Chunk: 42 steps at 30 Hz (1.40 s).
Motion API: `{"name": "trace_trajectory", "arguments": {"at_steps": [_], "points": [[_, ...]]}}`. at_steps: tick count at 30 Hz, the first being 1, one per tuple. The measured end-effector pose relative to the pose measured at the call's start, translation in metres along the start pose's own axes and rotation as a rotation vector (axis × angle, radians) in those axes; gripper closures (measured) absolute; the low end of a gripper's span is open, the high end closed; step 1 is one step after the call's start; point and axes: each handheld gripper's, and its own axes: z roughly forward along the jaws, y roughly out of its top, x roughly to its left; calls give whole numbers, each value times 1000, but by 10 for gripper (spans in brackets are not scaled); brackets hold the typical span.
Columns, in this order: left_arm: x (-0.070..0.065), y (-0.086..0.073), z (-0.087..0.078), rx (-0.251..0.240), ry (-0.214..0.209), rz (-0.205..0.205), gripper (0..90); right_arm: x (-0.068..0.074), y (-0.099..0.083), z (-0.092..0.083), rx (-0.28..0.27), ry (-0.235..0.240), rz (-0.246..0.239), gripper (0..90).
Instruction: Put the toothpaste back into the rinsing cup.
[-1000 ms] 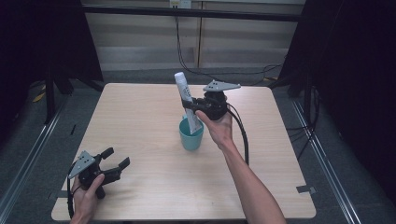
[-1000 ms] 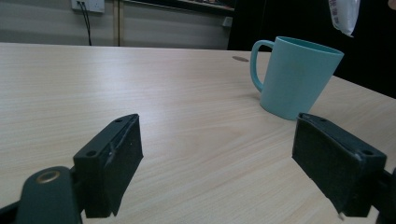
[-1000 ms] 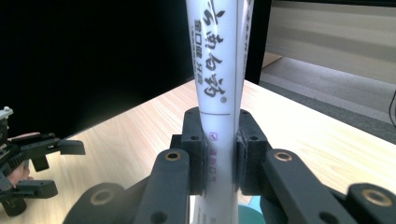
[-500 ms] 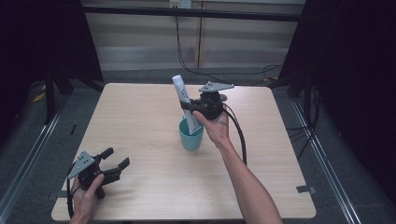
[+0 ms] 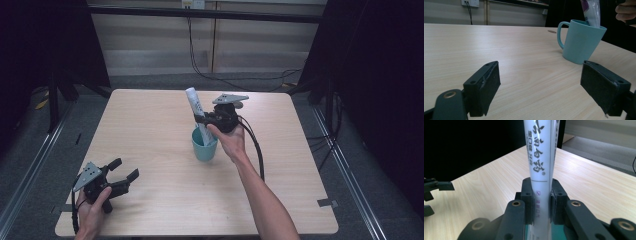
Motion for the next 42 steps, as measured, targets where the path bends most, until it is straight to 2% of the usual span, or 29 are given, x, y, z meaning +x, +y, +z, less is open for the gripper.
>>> {"name": "trace_trajectory", "arguments": {"at_steps": [3, 7, 15, 24, 42], "points": [[0, 0, 0, 1, 2, -2, 159, -1, -1, 0, -4, 6, 13, 767], [0, 0, 0, 1, 1, -3, 159, -1, -4, 1, 8, 16, 4, 767], [1, 0, 0, 2, 0, -3, 159, -2, -11, 4, 31, 4, 2, 766], [1, 0, 0, 2, -1, 0, 159, -4, -16, 5, 36, 11, 10, 764], [1, 0, 0, 3, -1, 1, 158, -9, -32, 5, 90, 6, 5, 754]]}}
